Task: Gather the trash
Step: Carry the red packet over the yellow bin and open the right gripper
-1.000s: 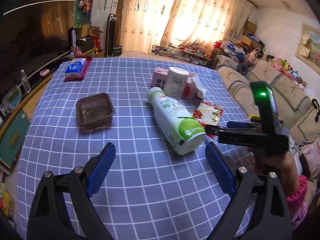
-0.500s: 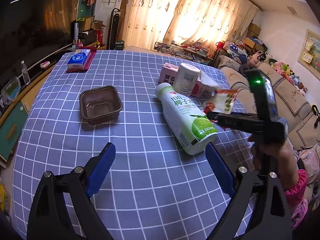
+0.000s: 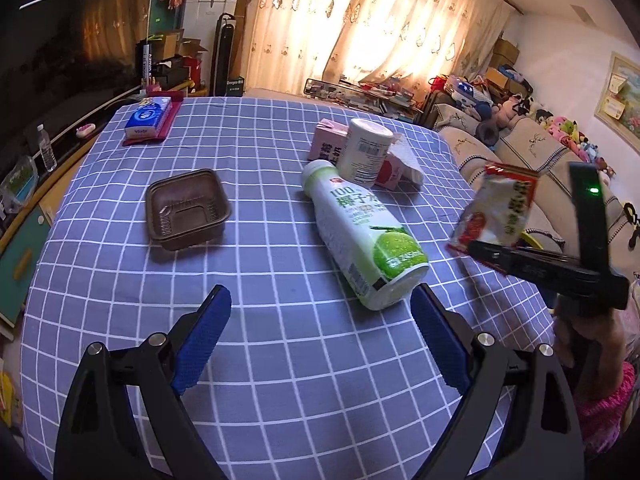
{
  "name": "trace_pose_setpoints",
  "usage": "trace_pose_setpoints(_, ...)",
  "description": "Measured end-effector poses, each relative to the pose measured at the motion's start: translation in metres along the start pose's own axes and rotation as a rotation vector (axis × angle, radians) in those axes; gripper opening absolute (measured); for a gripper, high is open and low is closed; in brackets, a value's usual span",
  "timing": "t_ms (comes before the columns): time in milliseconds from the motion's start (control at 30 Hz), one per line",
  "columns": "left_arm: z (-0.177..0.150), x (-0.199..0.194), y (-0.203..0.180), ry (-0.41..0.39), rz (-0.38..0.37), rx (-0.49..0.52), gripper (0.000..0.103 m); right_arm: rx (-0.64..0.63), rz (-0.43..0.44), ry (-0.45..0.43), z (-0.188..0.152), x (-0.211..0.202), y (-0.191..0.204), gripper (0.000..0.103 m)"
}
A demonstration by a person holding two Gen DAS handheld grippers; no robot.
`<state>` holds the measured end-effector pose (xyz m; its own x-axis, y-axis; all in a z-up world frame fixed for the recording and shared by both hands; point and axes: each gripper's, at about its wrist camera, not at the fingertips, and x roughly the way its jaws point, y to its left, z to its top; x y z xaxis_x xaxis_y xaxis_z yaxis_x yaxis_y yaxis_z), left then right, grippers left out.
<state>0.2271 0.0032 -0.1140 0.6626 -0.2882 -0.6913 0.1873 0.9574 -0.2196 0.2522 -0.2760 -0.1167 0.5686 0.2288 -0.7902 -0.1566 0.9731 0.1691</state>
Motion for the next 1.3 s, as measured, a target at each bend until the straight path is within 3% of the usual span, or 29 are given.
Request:
trace_pose_setpoints(167, 0.003, 0.006, -0.013, 0.009, -0.006, 0.024, 0.09, 0.061, -0.072, -0.048, -0.003, -0.026, -0.041, 0.008)
trace_pose_setpoints(367, 0.009, 0.013, -0.025, 0.016, 0.002, 0.04, 0.09, 0.216, -0.226, -0.089, -0.01, -0.049, -0.124, 0.008)
trace_pose_setpoints(567, 0.016, 0.023, -0.036, 0.028, 0.016, 0.045, 0.09, 0.329, -0.355, -0.042, -0.025, -0.043, -0.195, 0.008)
trace_pose_setpoints(733, 0.022, 0.028, -0.043, 0.032, 0.023, 0.053, 0.09, 0.362, -0.397, 0.011, -0.036, -0.026, -0.222, 0.01)
trace_pose_setpoints(800, 0.023, 0.03, -0.047, 0.038, 0.028, 0.058, 0.09, 0.373, -0.406, 0.028, -0.037, -0.018, -0.228, 0.022)
trace_pose_setpoints(867, 0.024, 0.032, -0.05, 0.042, 0.03, 0.062, 0.09, 0.385, -0.41, 0.029, -0.04, -0.015, -0.232, 0.06)
trace_pose_setpoints(1167, 0.026, 0.044, -0.057, 0.065, 0.05, 0.061, 0.09, 0.406, -0.439, -0.012, -0.049, -0.031, -0.247, 0.076)
trace_pose_setpoints(1300, 0.028, 0.056, -0.057, 0.077, 0.072, 0.053, 0.09, 0.41, -0.422, -0.036, -0.049, -0.037, -0.245, 0.077)
